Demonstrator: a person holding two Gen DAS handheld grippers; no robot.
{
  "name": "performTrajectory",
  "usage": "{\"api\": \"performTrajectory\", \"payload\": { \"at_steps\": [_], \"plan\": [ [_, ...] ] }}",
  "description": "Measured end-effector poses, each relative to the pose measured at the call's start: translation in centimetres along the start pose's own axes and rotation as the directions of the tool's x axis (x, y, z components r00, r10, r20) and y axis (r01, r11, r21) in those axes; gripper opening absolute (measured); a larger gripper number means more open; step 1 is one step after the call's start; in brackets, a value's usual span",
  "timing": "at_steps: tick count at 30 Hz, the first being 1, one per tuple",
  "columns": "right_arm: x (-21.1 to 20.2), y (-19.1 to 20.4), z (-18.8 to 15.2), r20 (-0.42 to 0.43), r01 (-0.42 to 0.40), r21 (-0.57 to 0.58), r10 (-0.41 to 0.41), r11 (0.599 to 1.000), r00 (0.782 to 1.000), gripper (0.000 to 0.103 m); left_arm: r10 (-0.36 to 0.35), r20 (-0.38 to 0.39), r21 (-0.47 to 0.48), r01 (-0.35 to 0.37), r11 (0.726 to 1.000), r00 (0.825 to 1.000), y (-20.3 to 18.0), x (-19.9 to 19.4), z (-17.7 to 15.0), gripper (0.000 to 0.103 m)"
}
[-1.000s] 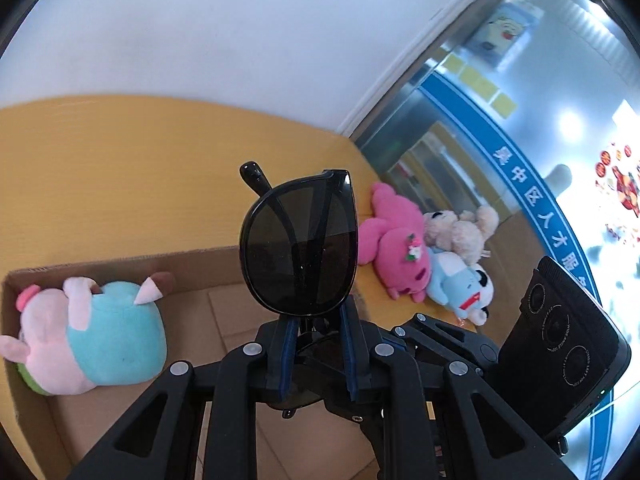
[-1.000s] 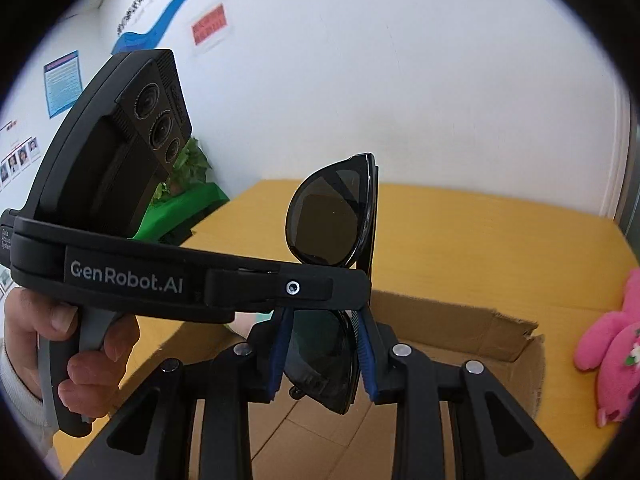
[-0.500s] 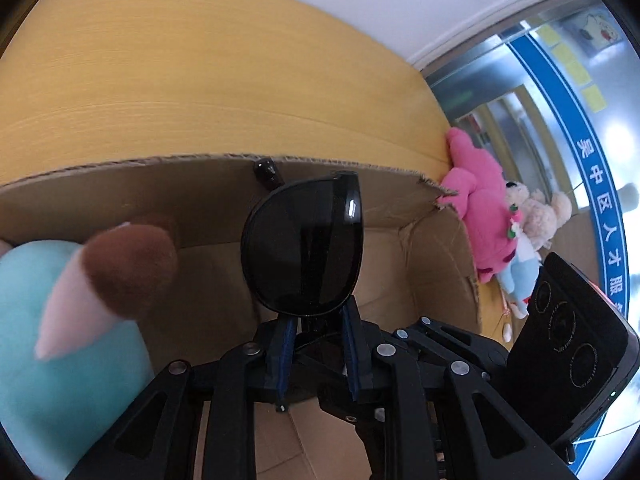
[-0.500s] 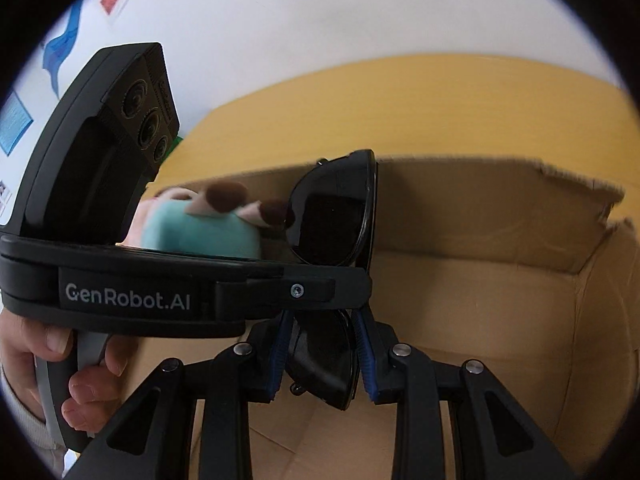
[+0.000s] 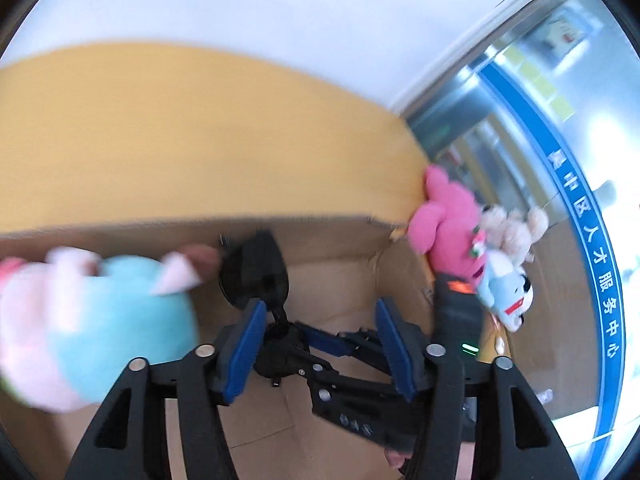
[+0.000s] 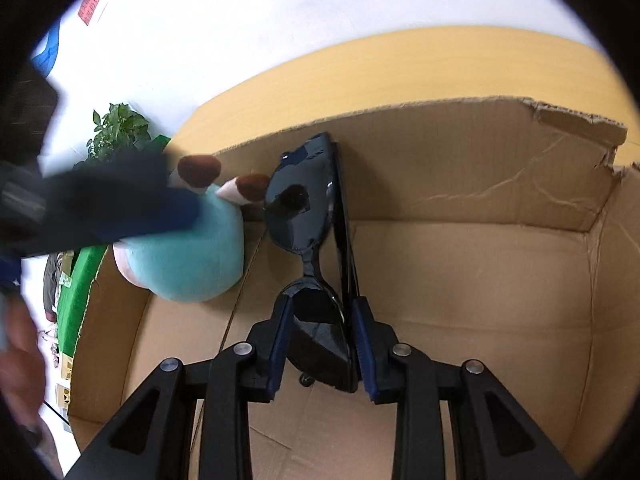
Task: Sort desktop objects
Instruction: 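Lift the sunglasses with the right gripper and lower them into the box, then open the right gripper and move the left gripper toward the clear phone case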
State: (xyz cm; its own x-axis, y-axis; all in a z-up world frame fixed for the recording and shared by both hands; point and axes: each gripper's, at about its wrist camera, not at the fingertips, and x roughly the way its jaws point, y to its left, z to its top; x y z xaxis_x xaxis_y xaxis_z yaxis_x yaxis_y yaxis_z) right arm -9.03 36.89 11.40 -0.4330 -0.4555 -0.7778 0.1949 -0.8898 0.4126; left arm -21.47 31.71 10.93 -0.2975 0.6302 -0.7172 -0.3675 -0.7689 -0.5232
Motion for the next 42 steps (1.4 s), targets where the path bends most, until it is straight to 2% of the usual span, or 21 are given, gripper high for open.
{"api": "performTrajectory", "payload": {
  "at_steps": [5, 6, 8, 11, 14, 15, 18, 20, 22, 23, 25, 27, 29, 32, 38, 42],
  "plan": [
    [-0.9, -0.4, -0.3, 0.001, 0.003, 0.042, -0.003, 0.999, 1.000, 0.031, 0.066, 0.135, 0.056, -0.074, 0.996, 0.989, -0.9, -6.6, -2.6, 0.062],
    [0.3, 0.5, 0.4, 0.001, -0.003, 0.063, 0.003, 0.998, 1.000, 0.032, 0.071, 0.151, 0.062, -0.082, 0.995, 0.986, -0.9, -7.6, -3.2, 0.062],
    [0.7, 0.9, 0.2, -0.004, -0.026, 0.111, 0.027, 0.993, 1.000, 0.037, 0.091, 0.184, 0.074, -0.106, 0.992, 0.979, -1.1, -9.4, -4.6, 0.062],
    [1.7, 0.0, 0.1, 0.018, -0.052, 0.136, 0.050, 0.989, 0.999, 0.051, 0.125, 0.217, 0.092, -0.147, 0.985, 0.968, -1.4, -11.5, -7.0, 0.063],
    [-0.9, 0.7, 0.2, 0.059, -0.023, 0.098, 0.017, 0.995, 0.998, 0.061, 0.165, 0.261, 0.110, -0.199, 0.974, 0.951, -1.8, -13.4, -9.5, 0.063],
    [-1.4, 1.7, -0.1, 0.075, -0.005, 0.080, -0.001, 0.997, 0.997, 0.063, 0.180, 0.284, 0.114, -0.220, 0.969, 0.942, -2.0, -13.9, -10.3, 0.063],
    [-3.1, 3.3, -0.7, 0.122, 0.033, 0.033, -0.037, 0.999, 0.992, 0.070, 0.234, 0.376, 0.124, -0.299, 0.946, 0.896, -2.9, -15.9, -13.0, 0.072],
    [-5.3, 4.5, -2.4, 0.171, 0.099, -0.015, -0.095, 0.995, 0.981, 0.074, 0.289, 0.443, 0.128, -0.379, 0.917, 0.849, -3.8, -16.9, -15.0, 0.076],
    [-8.4, 4.8, -4.7, 0.237, 0.177, -0.073, -0.155, 0.982, 0.959, 0.079, 0.324, 0.495, 0.122, -0.434, 0.892, 0.806, -4.4, -17.8, -16.9, 0.087],
    [-9.6, 5.0, -5.6, 0.268, 0.209, -0.097, -0.177, 0.973, 0.947, 0.079, 0.329, 0.513, 0.118, -0.445, 0.888, 0.793, -4.6, -18.2, -17.6, 0.090],
    [-11.6, 6.5, -7.9, 0.350, 0.298, -0.122, -0.240, 0.947, 0.905, 0.081, 0.315, 0.545, 0.119, -0.443, 0.889, 0.777, -4.9, -18.9, -19.3, 0.095],
    [-12.8, 8.8, -9.6, 0.426, 0.342, -0.127, -0.261, 0.931, 0.866, 0.083, 0.293, 0.561, 0.116, -0.424, 0.898, 0.774, -5.1, -19.2, -20.4, 0.102],
    [-14.2, 9.4, -11.3, 0.473, 0.367, -0.134, -0.266, 0.920, 0.840, 0.084, 0.279, 0.561, 0.110, -0.404, 0.908, 0.779, -5.1, -19.3, -21.3, 0.102],
    [-15.3, 10.5, -13.3, 0.517, 0.400, -0.134, -0.281, 0.907, 0.809, 0.085, 0.285, 0.563, 0.100, -0.406, 0.908, 0.776, -5.5, -19.3, -22.8, 0.102],
    [-17.2, 10.6, -14.9, 0.534, 0.414, -0.128, -0.289, 0.901, 0.794, 0.085, 0.269, 0.560, 0.117, -0.397, 0.910, 0.783, -6.6, -19.0, -24.6, 0.102],
    [-17.6, 10.6, -15.2, 0.533, 0.425, -0.141, -0.293, 0.894, 0.794, 0.085, 0.265, 0.564, 0.118, -0.394, 0.912, 0.782, -7.1, -19.0, -25.4, 0.102]
  ]
}}
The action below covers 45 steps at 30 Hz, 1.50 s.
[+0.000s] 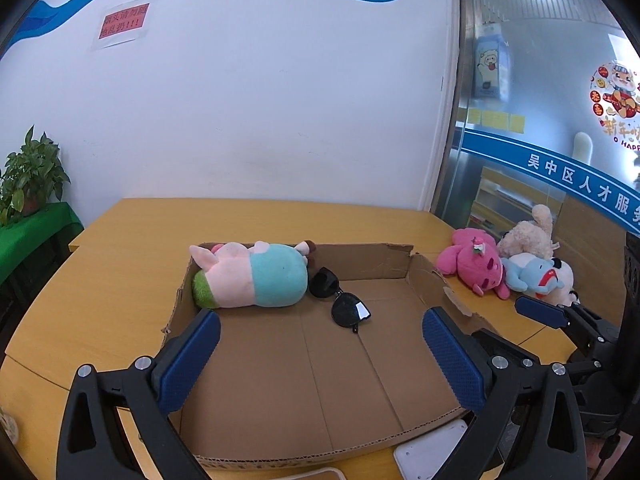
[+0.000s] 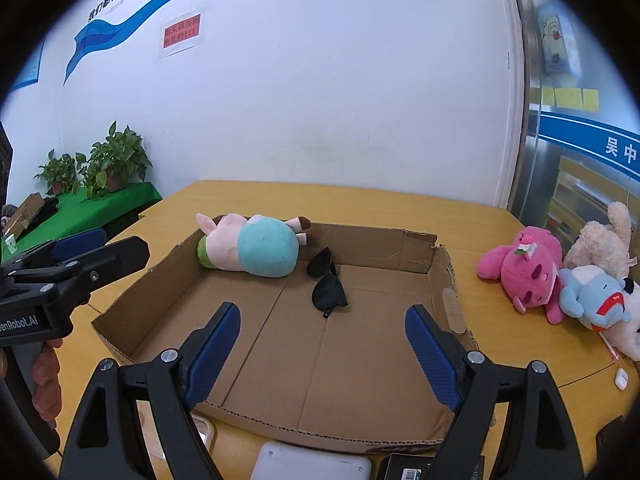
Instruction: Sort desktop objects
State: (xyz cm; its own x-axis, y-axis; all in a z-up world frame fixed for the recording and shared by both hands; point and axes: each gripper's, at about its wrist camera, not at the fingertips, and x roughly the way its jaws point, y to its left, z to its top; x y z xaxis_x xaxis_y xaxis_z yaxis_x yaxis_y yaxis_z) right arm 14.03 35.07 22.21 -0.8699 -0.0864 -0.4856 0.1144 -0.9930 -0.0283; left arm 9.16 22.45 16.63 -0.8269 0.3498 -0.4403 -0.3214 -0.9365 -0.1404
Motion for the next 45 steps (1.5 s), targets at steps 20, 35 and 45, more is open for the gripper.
{"api": "performTrajectory", "payload": {
  "at_steps": [20, 35, 45],
  "plan": [
    [5.9, 8.5, -9.3, -0.353, -0.479, 0.018, 0.453, 0.878, 0.818, 0.083, -0.030, -0.328, -0.152, -0.022, 0.988, 0.944, 9.8, -1.1, -11.4, 0.099],
    [8.9, 10.7, -12.4, -0.441, -0.611, 0.134, 0.599, 0.780, 0.668, 0.085, -0.348, -0.442, -0.297, 0.231, 0.926, 0.826, 8.7, 2.8, -14.5, 0.038],
    [7.7, 9.0, -13.3, -0.441, -0.553, 0.120, 0.543, 0.824, 0.714, 0.085, -0.058, -0.434, -0.244, -0.056, 0.968, 0.899, 12.1, -0.5, -13.4, 0.076]
  ]
}}
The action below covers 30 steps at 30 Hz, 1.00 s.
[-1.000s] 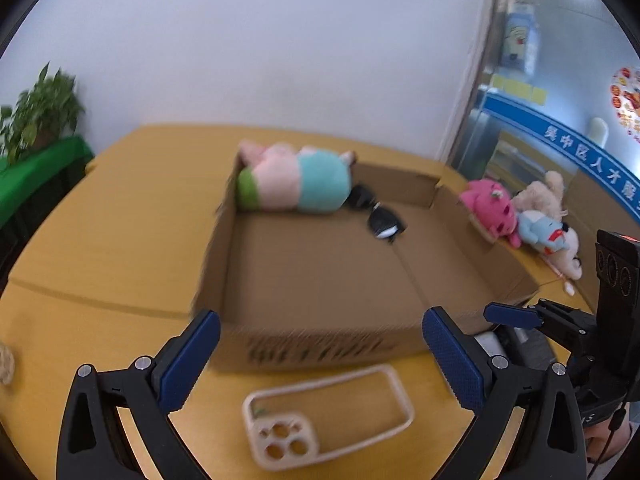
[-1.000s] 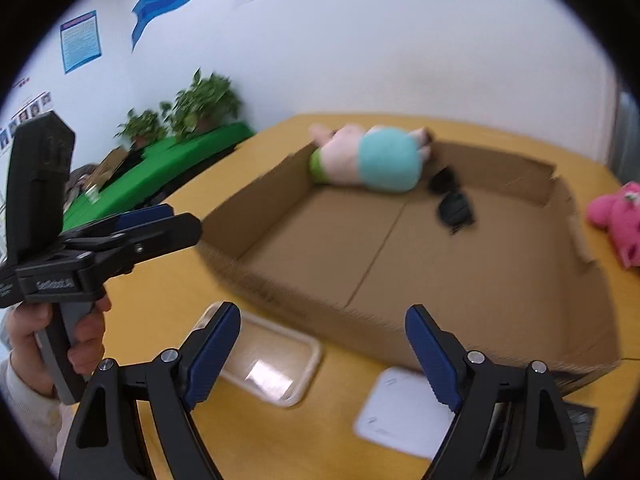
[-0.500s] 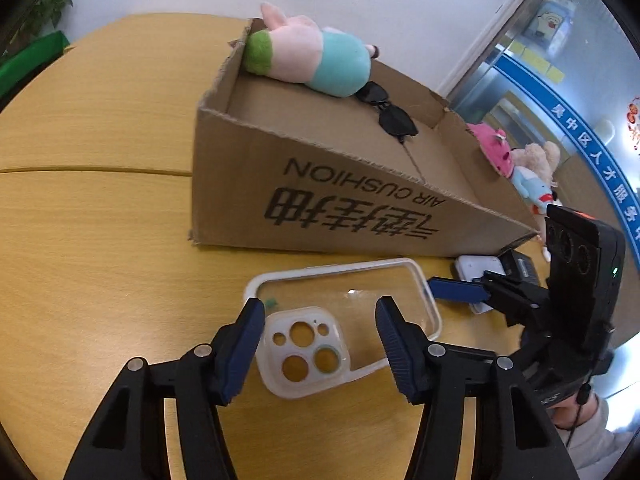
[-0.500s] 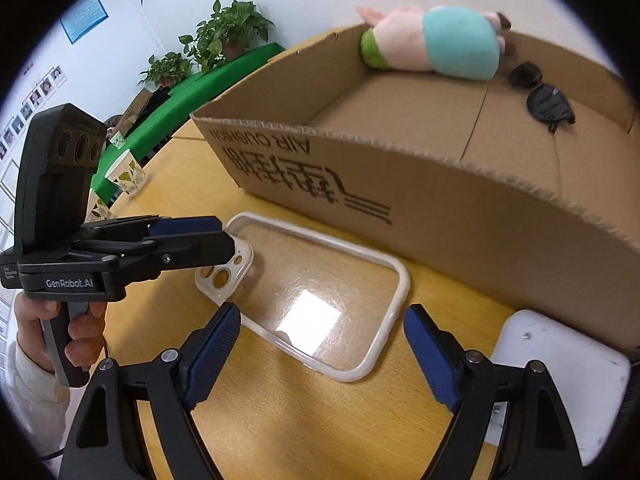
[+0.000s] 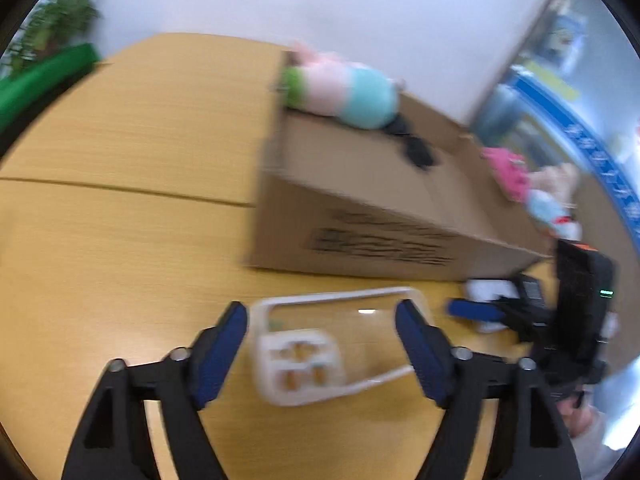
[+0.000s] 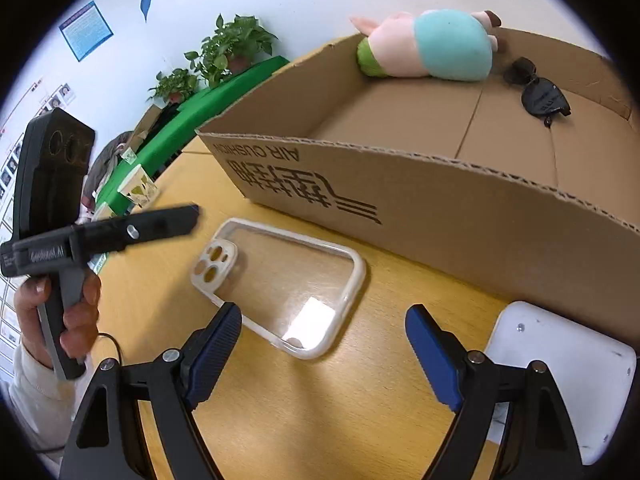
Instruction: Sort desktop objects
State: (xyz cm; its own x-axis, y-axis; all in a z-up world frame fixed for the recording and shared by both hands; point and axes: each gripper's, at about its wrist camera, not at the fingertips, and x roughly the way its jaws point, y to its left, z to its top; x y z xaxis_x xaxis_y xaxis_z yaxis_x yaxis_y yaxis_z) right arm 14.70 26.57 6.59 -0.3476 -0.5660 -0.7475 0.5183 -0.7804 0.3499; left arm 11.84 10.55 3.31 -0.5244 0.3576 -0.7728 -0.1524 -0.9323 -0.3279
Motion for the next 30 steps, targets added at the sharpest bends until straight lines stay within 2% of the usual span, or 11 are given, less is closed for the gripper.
{"api": "performTrajectory", "payload": {
  "at_steps": [6, 9, 12, 13, 14, 15, 16, 20, 22, 27, 30],
  "plan": [
    [1.9, 1.6, 0.5, -0.038, -0.009, -0.037, 0.007, 0.999, 0.999, 0.086, -0.108, -0.115, -0.047, 0.103, 0.994, 0.987, 0.6, 2.7, -0.4, 0.069],
    [2.8, 0.8, 1.8, -0.028, -0.036, -0.025, 0.035, 0.999, 0.999, 0.088, -0.090, -0.107, -0.019, 0.089, 0.996, 0.990, -0.2, 3.1, -0.1, 0.069],
    [2.4, 0.2, 1.9, -0.014, -0.037, -0.004, 0.037, 0.999, 0.999, 0.088, -0.128, -0.076, 0.007, 0.129, 0.992, 0.989, -1.1, 2.3, 0.1, 0.069],
    [2.0, 0.0, 1.8, 0.002, -0.038, -0.001, 0.038, 0.999, 0.999, 0.088, -0.170, -0.065, 0.019, 0.172, 0.985, 0.983, -1.4, 2.0, 0.1, 0.057],
    [1.2, -0.1, 1.7, 0.022, -0.062, 0.004, 0.062, 0.998, 0.998, 0.088, -0.265, -0.068, 0.022, 0.267, 0.964, 0.962, -2.0, 1.6, 0.2, 0.052],
    [0.6, -0.1, 1.6, 0.039, -0.110, 0.005, 0.109, 0.994, 0.993, 0.088, -0.337, -0.070, 0.030, 0.340, 0.940, 0.939, -2.8, 1.1, 0.2, 0.052],
    [-0.2, 0.4, 1.4, 0.067, -0.147, -0.006, 0.147, 0.989, 0.987, 0.088, -0.351, -0.065, 0.059, 0.355, 0.933, 0.934, -3.5, 0.8, 0.2, 0.052],
    [-2.5, 3.2, 0.6, 0.117, -0.087, -0.141, 0.104, 0.986, 0.988, 0.088, -0.239, -0.018, 0.191, 0.238, 0.952, 0.971, -5.2, -1.2, -0.2, 0.059],
    [-2.2, 2.4, 0.4, 0.087, -0.078, -0.100, 0.087, 0.992, 0.992, 0.088, -0.220, -0.014, 0.131, 0.220, 0.967, 0.975, -3.7, -0.8, 0.3, 0.073],
    [1.3, -0.2, 0.7, -0.030, -0.016, 0.033, 0.017, 0.999, 0.999, 0.088, -0.094, -0.120, -0.032, 0.091, 0.995, 0.988, 0.2, 2.9, 0.9, 0.073],
    [2.6, -0.3, 1.4, -0.060, 0.047, 0.026, -0.046, 0.999, 0.997, 0.088, -0.132, -0.133, -0.056, 0.126, 0.990, 0.982, 1.0, 3.4, 0.6, 0.072]
  ]
}}
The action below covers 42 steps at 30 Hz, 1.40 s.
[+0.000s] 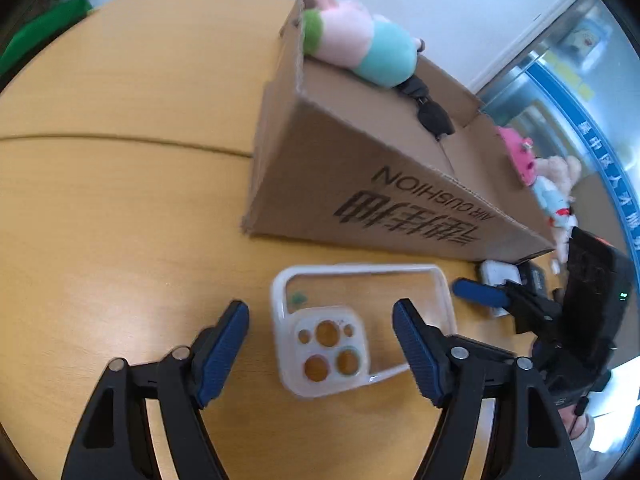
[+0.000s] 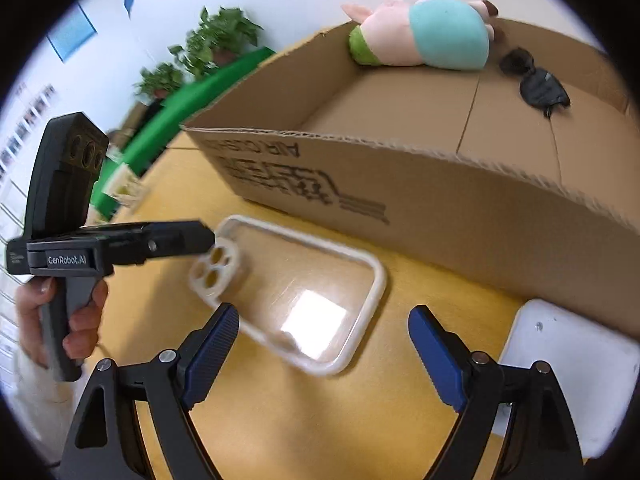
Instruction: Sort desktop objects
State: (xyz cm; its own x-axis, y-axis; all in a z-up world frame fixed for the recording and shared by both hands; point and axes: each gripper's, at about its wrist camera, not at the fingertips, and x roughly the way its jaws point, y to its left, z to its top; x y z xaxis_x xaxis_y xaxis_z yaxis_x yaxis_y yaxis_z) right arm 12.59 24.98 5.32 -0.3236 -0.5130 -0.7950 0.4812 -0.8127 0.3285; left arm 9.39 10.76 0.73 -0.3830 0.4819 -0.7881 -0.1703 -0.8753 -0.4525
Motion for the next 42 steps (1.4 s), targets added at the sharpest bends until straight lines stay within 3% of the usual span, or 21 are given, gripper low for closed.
{"api": "performTrajectory", "payload": {
  "at_steps": [2, 4, 7, 11, 13, 15, 18, 21, 24, 26, 30, 34, 37, 42],
  "plan": [
    [0.6, 0.4, 0.6, -0.006, 0.007, -0.013, -0.007, 1.000, 1.000, 0.088, -0.070, -0.019, 0.001, 0.070, 0.998, 0.997, -0.4, 0.3, 0.1, 0.072],
    [1.0, 0.7, 1.1, -0.011, -0.013, -0.004, 0.013, 1.000, 1.000, 0.095, -0.059, -0.010, 0.025, 0.059, 0.998, 0.998, -1.0, 0.2, -0.2, 0.072],
    [1.2, 0.9, 0.9, -0.011, -0.004, -0.009, 0.004, 1.000, 1.000, 0.097, -0.051, 0.010, 0.063, 0.050, 0.997, 0.999, -1.8, -0.5, -0.7, 0.072],
    [-0.5, 0.1, 0.3, 0.069, -0.089, 0.027, 0.087, 0.996, 0.994, 0.097, -0.088, 0.075, 0.105, 0.080, 0.991, 0.993, -2.4, -2.8, -1.3, 0.072],
    [-2.2, 0.6, -0.7, 0.120, -0.109, -0.003, 0.108, 0.994, 0.987, 0.097, -0.197, 0.101, 0.137, 0.182, 0.974, 0.975, -3.1, -4.3, -1.8, 0.072],
    [-4.0, 1.0, -1.9, 0.147, -0.191, -0.028, 0.193, 0.981, 0.970, 0.097, -0.268, 0.105, 0.169, 0.248, 0.954, 0.958, -3.9, -5.3, -2.5, 0.072],
    [-5.3, 2.0, -4.0, 0.133, -0.190, -0.084, 0.200, 0.978, 0.971, 0.097, -0.202, 0.116, 0.207, 0.175, 0.962, 0.973, -4.4, -6.2, -3.4, 0.074],
    [-5.2, 0.8, -5.4, 0.114, -0.169, -0.034, 0.172, 0.985, 0.979, 0.097, -0.174, 0.101, 0.107, 0.163, 0.981, 0.980, -1.9, -5.6, -3.1, 0.074],
    [-3.6, -1.0, -4.9, 0.072, -0.163, 0.067, 0.158, 0.984, 0.985, 0.097, -0.135, 0.038, 0.046, 0.134, 0.990, 0.990, -0.5, -3.1, -1.8, 0.074],
    [-2.6, -0.9, -4.2, 0.058, -0.141, 0.071, 0.137, 0.987, 0.989, 0.097, -0.096, -0.011, 0.012, 0.096, 0.995, 0.995, 0.4, -1.2, -1.2, 0.074],
    [-1.2, -0.6, -3.1, 0.050, -0.123, 0.078, 0.120, 0.989, 0.992, 0.097, -0.141, -0.051, 0.024, 0.143, 0.989, 0.989, 0.0, 0.2, -0.6, 0.071],
    [-1.0, -0.6, -2.7, 0.064, -0.133, 0.080, 0.128, 0.988, 0.990, 0.098, -0.079, -0.038, 0.095, 0.082, 0.992, 0.996, -1.5, 0.1, -1.4, 0.072],
    [-1.8, -0.6, -2.9, 0.106, -0.155, 0.076, 0.146, 0.985, 0.984, 0.098, -0.148, 0.007, 0.084, 0.147, 0.986, 0.989, -1.7, -1.2, -1.7, 0.072],
    [-5.0, -1.0, -4.2, 0.158, -0.176, 0.060, 0.164, 0.983, 0.974, 0.098, -0.253, 0.068, 0.145, 0.241, 0.960, 0.965, -3.6, -4.7, -3.1, 0.072]
  ]
}}
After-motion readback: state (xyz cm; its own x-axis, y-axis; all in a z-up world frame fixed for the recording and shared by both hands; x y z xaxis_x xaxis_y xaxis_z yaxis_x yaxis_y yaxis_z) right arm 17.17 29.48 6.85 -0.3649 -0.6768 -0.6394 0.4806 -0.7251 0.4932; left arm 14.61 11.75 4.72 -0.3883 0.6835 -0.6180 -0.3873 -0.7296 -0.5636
